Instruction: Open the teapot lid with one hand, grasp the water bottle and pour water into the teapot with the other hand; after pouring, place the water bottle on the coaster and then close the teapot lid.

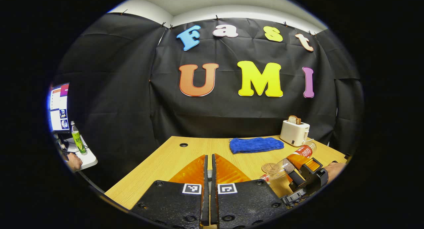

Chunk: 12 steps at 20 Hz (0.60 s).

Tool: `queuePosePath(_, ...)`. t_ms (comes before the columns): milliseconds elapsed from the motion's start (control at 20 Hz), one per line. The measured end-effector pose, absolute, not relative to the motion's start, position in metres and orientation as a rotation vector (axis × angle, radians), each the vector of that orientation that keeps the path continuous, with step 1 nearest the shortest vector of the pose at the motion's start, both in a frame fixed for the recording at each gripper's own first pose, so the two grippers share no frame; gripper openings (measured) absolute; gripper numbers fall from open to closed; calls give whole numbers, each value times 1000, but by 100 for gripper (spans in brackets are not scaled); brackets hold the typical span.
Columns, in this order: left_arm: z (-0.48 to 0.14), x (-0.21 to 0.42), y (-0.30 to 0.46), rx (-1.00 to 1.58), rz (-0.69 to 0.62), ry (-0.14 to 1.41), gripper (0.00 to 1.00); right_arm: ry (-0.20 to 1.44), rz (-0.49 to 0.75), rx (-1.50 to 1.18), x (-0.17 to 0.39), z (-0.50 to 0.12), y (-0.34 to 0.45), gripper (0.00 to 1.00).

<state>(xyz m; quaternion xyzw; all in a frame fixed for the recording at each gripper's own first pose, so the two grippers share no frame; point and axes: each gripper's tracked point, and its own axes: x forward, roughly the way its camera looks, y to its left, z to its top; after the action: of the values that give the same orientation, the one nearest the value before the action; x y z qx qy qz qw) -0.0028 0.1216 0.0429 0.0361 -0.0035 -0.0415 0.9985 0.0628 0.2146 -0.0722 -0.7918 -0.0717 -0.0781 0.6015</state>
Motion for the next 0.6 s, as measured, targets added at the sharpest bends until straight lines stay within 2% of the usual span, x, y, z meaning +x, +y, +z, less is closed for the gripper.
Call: queuePosePath(600,40,-2,123,98,-86,3,4,-311,-239,-2021,58,-47,231,75)
